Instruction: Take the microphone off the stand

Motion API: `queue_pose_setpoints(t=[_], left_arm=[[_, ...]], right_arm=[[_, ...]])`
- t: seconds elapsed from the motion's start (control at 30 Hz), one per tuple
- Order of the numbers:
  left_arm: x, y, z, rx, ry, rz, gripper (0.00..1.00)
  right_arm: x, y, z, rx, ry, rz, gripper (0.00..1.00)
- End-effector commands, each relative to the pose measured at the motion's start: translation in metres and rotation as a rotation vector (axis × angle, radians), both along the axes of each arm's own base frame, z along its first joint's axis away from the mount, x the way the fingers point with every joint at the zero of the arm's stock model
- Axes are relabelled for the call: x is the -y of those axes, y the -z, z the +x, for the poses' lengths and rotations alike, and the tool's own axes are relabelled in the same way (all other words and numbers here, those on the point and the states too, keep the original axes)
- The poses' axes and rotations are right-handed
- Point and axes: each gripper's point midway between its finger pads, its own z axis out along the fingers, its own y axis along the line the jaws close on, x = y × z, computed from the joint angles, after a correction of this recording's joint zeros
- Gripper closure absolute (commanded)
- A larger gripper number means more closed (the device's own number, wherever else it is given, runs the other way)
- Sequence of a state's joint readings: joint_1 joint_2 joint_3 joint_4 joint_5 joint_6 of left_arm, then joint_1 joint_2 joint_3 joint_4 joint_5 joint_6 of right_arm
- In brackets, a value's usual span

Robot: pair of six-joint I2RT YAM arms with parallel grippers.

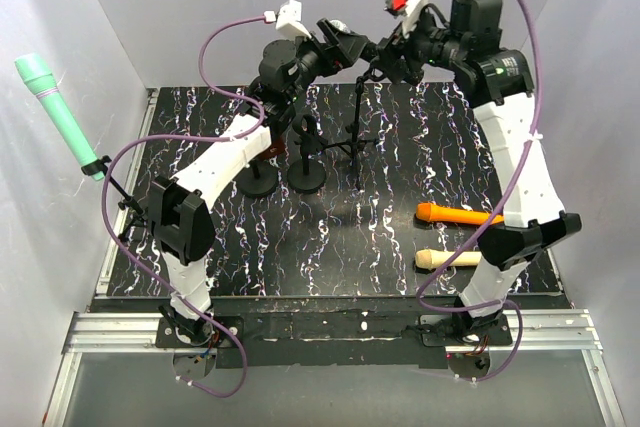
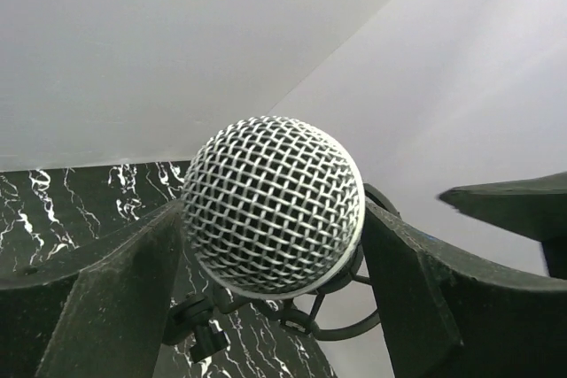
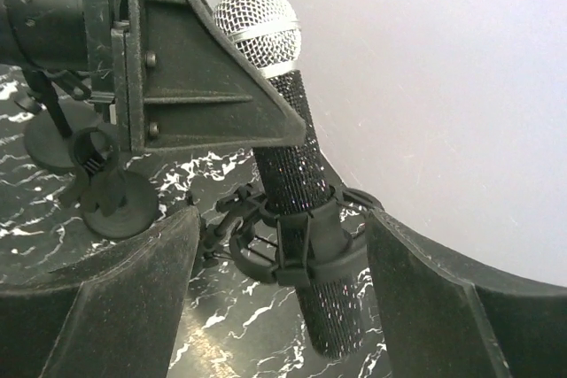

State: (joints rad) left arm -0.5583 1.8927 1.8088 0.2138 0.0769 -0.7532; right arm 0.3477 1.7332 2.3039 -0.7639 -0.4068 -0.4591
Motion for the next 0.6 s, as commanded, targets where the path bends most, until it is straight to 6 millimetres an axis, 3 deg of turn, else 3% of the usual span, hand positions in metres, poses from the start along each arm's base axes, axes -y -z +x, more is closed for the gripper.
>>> queue_pose_setpoints(t=[0.0, 0.1, 0.23, 0.37, 0.47, 0.57], left_arm=[[-0.001, -0.034, -0.007, 0.067, -0.012, -0.055, 0.27], [0.000, -0.033, -0.005, 0.065, -0.024, -0.043, 0.39], [0.003, -0.028, -0.005, 0.060, -0.032, -0.023, 0.65], [0.004, -0.035, -0.009, 0.084, -0.024, -0.010, 0.81], [0.001, -0.041, -0.011, 0.109, -0.036, 0.008, 1.00], [-0.002, -0.041, -0.010, 0.089, -0.048, 0.004, 1.00]], right_arm=[[-0.011, 0.008, 0.016, 0.088, 0.009, -0.118, 0.18], [-0.014, 0.015, 0.028, 0.116, 0.039, -0.174, 0.20], [-0.013, 0.021, 0.039, 0.149, 0.073, -0.240, 0.23], [-0.007, 0.034, 0.045, 0.130, 0.102, -0.280, 0.28], [-0.003, 0.040, 0.048, 0.127, 0.121, -0.295, 0.32], [-0.001, 0.042, 0.049, 0.115, 0.128, -0.284, 0.37]])
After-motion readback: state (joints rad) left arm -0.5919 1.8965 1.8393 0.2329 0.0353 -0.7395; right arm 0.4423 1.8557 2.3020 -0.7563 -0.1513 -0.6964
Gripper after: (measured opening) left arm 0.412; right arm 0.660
